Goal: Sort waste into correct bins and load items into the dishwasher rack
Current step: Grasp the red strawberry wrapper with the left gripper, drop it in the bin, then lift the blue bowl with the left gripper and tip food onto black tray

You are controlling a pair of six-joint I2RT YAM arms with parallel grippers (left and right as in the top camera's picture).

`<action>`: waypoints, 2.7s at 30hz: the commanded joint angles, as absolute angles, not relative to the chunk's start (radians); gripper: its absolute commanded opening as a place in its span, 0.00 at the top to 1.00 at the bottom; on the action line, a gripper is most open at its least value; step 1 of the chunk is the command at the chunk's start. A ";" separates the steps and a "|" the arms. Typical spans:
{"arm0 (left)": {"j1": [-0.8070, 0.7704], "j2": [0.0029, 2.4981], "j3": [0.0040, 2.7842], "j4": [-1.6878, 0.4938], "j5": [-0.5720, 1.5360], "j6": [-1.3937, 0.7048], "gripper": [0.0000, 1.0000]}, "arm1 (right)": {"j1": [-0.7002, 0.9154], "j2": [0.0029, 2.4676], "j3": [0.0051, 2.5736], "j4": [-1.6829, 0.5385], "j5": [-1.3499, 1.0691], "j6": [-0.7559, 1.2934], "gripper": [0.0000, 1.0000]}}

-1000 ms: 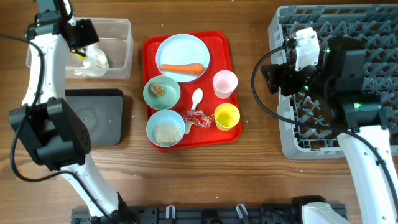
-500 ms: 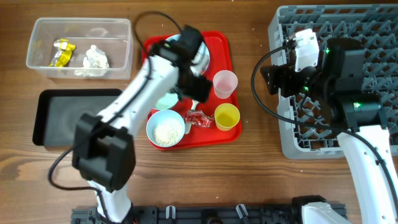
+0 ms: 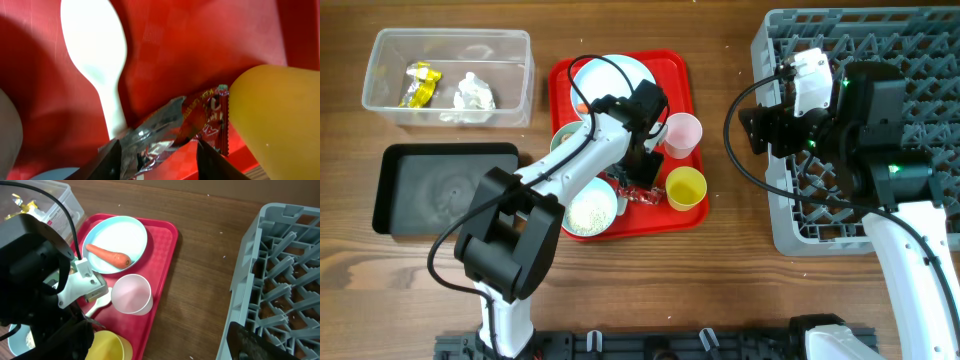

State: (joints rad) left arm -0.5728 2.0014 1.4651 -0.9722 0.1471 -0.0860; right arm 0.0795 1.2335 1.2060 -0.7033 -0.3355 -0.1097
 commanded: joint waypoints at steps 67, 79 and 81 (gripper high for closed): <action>-0.025 1.554 1.388 -1.052 0.178 -0.339 0.96 | 0.078 1.242 1.222 -0.702 -0.329 -0.105 0.12; 0.749 1.604 0.999 -0.833 1.301 0.268 0.96 | 0.078 1.242 1.222 -0.698 -0.329 -0.104 0.12; 0.782 1.635 0.999 -0.791 1.454 0.289 0.96 | 0.078 1.242 1.222 -0.701 -0.329 -0.103 0.12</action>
State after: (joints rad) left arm 0.7544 1.6009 1.0069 -0.8261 1.1950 0.1997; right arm 0.0795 1.2346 1.2064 -0.7017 -0.3355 -0.1097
